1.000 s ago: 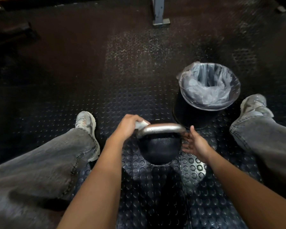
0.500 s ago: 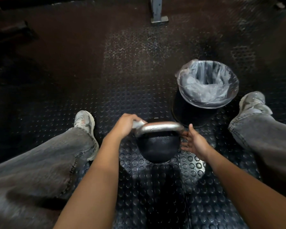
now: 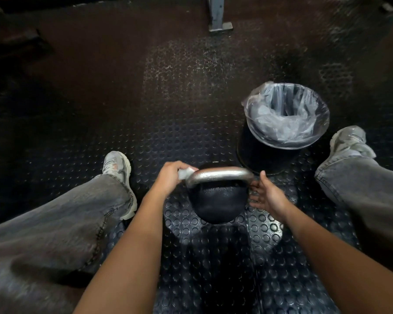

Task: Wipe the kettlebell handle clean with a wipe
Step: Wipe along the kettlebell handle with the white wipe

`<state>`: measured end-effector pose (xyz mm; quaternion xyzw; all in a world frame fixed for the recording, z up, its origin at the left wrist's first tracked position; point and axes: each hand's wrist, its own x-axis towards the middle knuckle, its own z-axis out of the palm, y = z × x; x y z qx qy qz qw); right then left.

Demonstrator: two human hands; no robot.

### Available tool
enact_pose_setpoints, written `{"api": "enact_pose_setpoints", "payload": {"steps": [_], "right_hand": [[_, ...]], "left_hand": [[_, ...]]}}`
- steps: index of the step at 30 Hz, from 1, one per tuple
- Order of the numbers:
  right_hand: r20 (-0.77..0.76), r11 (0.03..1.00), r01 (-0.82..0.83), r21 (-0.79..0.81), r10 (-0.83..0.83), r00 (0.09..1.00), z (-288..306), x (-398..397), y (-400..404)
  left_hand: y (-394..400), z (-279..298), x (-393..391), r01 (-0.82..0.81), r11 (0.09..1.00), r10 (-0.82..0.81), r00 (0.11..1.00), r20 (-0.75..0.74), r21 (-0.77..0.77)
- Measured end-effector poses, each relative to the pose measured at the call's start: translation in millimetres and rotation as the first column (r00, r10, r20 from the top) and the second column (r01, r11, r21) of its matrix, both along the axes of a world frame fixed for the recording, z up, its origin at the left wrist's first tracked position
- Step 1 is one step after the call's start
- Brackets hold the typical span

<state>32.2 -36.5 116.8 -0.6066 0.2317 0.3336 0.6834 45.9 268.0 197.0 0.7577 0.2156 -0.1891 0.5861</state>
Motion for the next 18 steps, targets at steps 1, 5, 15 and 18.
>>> {"api": "enact_pose_setpoints", "payload": {"steps": [1,5,15,18], "right_hand": [[0.000,1.000,0.004,0.006,-0.004,1.000,-1,0,0],[0.008,0.999,0.024,0.021,-0.024,1.000,-2,-1,0],[0.005,1.000,-0.003,0.017,0.003,1.000,-1,-1,-1],[0.008,1.000,-0.013,0.018,0.012,1.000,4,-2,1]], "left_hand": [[2,7,2,-0.018,0.999,0.018,1.000,0.014,-0.037],[8,11,-10,-0.140,0.990,0.138,0.989,0.043,0.034],[-9,25,4,0.073,0.985,-0.079,0.996,0.030,0.159],[-3,38,0,0.014,0.996,-0.022,0.995,0.095,0.089]]}}
